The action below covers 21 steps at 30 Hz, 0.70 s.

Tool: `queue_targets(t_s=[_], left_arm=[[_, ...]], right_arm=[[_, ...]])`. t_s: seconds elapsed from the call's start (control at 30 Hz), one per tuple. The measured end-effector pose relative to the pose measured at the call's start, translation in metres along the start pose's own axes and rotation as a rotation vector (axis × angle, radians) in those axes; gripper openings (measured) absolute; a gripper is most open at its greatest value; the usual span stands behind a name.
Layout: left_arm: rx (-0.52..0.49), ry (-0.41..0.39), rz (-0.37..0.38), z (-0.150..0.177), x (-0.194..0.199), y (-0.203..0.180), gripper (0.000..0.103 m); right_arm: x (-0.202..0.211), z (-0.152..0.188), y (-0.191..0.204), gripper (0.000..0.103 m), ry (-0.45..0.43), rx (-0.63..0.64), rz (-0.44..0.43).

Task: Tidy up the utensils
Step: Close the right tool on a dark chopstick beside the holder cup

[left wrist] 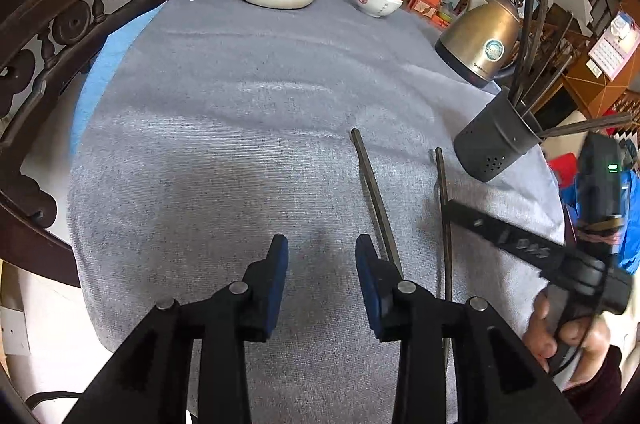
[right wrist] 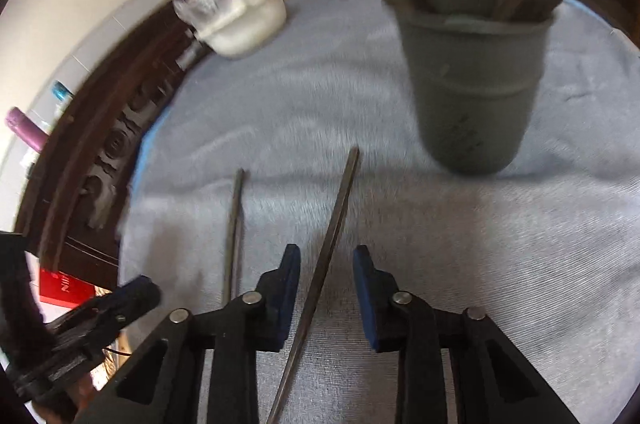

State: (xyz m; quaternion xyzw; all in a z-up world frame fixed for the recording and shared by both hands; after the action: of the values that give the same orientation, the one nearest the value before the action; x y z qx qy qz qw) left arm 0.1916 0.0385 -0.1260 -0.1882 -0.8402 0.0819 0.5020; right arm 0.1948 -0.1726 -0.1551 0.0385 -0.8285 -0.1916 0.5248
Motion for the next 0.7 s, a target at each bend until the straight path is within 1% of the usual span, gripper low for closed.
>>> queue_targets(t_s=[0.03, 0.07, 0.13, 0.17, 0.3, 0.37, 0.4, 0.43, 0.57, 0.7], left_arm=[[0.002, 0.001, 0.002, 0.000, 0.000, 0.000, 0.035], [0.003, 0.003, 0.004, 0.000, 0.000, 0.000, 0.035], [0.005, 0.011, 0.017, -0.002, -0.001, 0.000, 0.036], [0.007, 0.016, 0.024, -0.003, -0.002, 0.000, 0.036], [0.002, 0.031, 0.043, -0.011, -0.005, -0.006, 0.036], [-0.006, 0.047, 0.052, -0.015, -0.012, -0.010, 0.042], [-0.008, 0.058, 0.056, -0.018, -0.016, -0.012, 0.045], [-0.007, 0.071, 0.057, -0.021, -0.021, -0.015, 0.046], [-0.022, 0.108, 0.067, -0.029, -0.040, -0.027, 0.048], [-0.020, 0.155, 0.049, -0.033, -0.063, -0.033, 0.048]], right_arm=[[-0.003, 0.001, 0.000, 0.017, 0.001, 0.001, 0.007], [-0.003, 0.001, 0.002, 0.011, -0.006, 0.014, 0.022], [-0.003, 0.002, 0.003, 0.010, -0.007, 0.043, 0.032], [-0.002, 0.003, 0.003, 0.007, -0.005, 0.058, 0.042], [0.006, 0.003, 0.000, 0.006, -0.016, 0.141, 0.098], [0.009, 0.002, -0.004, 0.006, -0.009, 0.180, 0.134], [0.009, 0.002, -0.007, 0.006, 0.008, 0.192, 0.142], [0.010, 0.004, -0.012, 0.006, 0.030, 0.191, 0.134], [0.019, 0.010, -0.023, 0.006, 0.062, 0.161, 0.099], [0.021, 0.012, -0.028, 0.008, 0.098, 0.132, 0.073]])
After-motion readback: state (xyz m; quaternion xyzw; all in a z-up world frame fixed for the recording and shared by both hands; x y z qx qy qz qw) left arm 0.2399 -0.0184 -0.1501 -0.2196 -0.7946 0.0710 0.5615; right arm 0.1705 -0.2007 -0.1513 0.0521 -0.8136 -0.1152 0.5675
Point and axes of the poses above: each gripper's, at about its wrist camera, not at the fingertips, and x roughly against the way its jaws point, y to its left, z to its underside, the point moved 2 cm from there along -x, roughly the way its jaws point, and after that the axes turned 1 degree about z, right-handed, at the moved point
